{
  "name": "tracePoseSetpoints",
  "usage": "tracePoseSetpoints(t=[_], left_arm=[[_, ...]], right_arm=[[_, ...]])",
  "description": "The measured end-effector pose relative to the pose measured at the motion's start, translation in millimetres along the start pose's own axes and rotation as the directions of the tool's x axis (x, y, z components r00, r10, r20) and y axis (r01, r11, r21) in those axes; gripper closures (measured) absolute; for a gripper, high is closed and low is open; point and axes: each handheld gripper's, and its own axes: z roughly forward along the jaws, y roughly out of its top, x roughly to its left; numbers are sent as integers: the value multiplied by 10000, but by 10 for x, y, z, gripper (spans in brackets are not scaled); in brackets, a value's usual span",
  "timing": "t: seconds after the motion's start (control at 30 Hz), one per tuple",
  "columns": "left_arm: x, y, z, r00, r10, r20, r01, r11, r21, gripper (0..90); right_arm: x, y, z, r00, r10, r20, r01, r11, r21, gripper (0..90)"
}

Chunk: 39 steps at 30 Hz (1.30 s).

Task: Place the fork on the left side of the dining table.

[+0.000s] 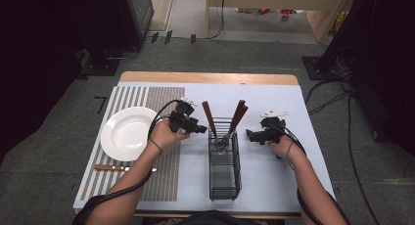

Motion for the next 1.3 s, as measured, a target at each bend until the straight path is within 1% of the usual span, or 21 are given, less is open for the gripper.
tracePoseSetpoints(t=[0.1,0.23,0.4,0.47,0.53,0.6,0.73,0.87,0.9,0.93,1.0,1.03,1.1,1.17,1.3], left_arm=[[-1,14,-35,9999,-18,114,19,10000,-93,415],[5,41,-76,9996,-56,280,59,9999,-96,388],[14,61,-153,9997,73,240,-70,9999,-134,371],[16,67,-179,9991,81,421,-76,9999,-134,372],[3,77,-201,9985,144,525,-139,9999,-93,391],[-13,89,-227,9982,334,502,-334,9994,-6,411],[-29,109,-284,9970,420,652,-415,9991,-82,423],[-49,127,-341,9964,541,660,-533,9985,-135,420],[-59,137,-369,9954,573,763,-561,9983,-175,421],[-59,137,-369,9954,573,763,-561,9983,-175,424],[-73,147,-394,9946,665,795,-652,9977,-186,429],[-88,155,-420,9934,737,875,-720,9971,-233,441],[-94,158,-435,9927,783,920,-766,9968,-211,467],[-105,166,-463,9928,838,858,-818,9963,-258,473],[-105,179,-521,9923,800,943,-766,9963,-389,489]], right_arm=[[-1,0,1,10000,-11,-4,11,10000,-4,0],[-2,0,0,10000,-14,-10,14,10000,6,0],[-2,-1,0,10000,-27,-5,27,10000,-1,0],[-1,-1,0,10000,-22,-5,22,10000,-2,0],[-1,0,0,10000,-17,-3,17,10000,-4,0],[-1,0,1,10000,-11,-2,11,10000,-9,0],[-1,0,1,10000,-24,-6,24,10000,-7,0],[-1,0,0,10000,-23,-1,23,10000,-7,0],[-2,0,1,10000,-30,-6,30,10000,-6,0],[-1,0,0,10000,-21,-4,21,10000,0,0],[-1,0,1,10000,-27,-9,27,10000,-3,0],[-1,0,1,10000,-28,-5,28,10000,-4,0],[-1,0,1,10000,-27,-2,27,10000,-5,0],[-1,0,1,10000,-28,-3,28,10000,-3,0],[-1,0,1,10000,-26,-2,26,10000,-3,0]])
